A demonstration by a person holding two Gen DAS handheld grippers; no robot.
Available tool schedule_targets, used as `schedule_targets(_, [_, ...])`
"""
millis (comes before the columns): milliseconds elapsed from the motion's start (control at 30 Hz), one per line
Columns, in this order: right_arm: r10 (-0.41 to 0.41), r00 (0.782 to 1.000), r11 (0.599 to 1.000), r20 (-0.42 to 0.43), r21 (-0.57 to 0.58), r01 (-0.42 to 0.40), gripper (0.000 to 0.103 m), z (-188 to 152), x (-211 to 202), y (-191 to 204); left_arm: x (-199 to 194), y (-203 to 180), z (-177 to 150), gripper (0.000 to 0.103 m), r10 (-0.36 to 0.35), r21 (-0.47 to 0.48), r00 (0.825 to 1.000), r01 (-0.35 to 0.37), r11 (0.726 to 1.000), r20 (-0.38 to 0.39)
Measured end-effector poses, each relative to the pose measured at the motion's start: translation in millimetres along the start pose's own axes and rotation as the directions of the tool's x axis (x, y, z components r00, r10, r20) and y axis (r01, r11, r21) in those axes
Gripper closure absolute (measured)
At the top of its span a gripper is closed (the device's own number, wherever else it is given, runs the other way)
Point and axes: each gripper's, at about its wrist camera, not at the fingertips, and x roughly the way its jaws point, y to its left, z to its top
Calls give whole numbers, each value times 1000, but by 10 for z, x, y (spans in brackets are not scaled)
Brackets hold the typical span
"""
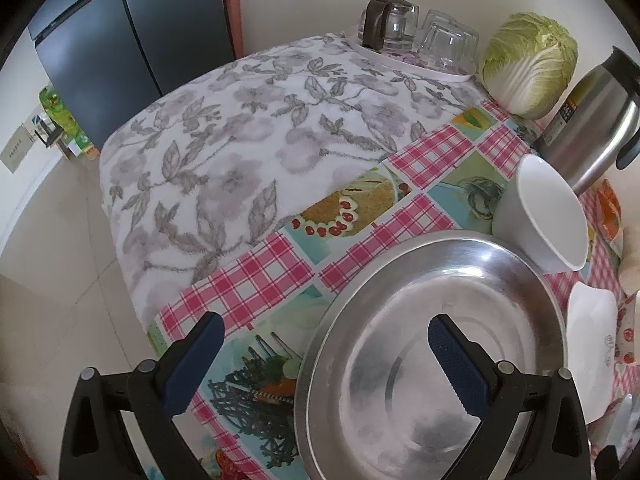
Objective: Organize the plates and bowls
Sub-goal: 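Move the left gripper to the steel basin rim and close on it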
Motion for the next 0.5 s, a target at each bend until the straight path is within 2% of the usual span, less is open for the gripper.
schedule_targets(200, [40, 999, 999, -5, 0, -40, 1, -8, 18, 1, 22, 6, -2, 3, -29, -9, 1000, 29, 1000, -12])
schedule_targets(400, [69, 997, 997, -28, 20, -69, 14, -25, 82, -24, 118, 13, 11, 10, -75, -5, 996, 75, 997, -47])
schedule_targets(500, [82, 996, 996, -44, 37, -80, 24, -39, 130, -60, 150, -13, 8, 14, -91, 16, 994, 92, 996, -57])
